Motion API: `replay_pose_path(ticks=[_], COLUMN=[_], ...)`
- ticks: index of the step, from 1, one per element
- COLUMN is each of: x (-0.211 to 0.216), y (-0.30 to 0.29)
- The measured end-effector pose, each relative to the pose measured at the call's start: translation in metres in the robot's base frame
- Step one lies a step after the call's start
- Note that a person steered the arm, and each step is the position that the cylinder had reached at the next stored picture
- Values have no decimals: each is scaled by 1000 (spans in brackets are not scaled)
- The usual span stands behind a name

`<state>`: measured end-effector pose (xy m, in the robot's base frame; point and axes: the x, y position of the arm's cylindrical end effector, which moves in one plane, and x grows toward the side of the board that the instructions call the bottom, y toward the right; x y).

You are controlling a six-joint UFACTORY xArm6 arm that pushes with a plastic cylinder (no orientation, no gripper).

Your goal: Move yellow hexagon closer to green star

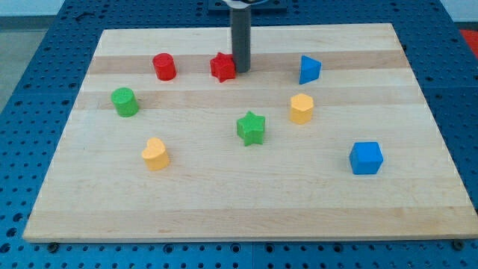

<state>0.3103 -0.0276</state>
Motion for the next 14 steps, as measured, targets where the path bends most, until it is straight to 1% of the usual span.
replay_pose_path(ticks=[2,3,5,6,7,8,10,11,12,13,14], x=[0,0,-10,30,56,72,74,91,121,140,130], y=[-79,-76,17,14,14,35,104,123,123,123,131])
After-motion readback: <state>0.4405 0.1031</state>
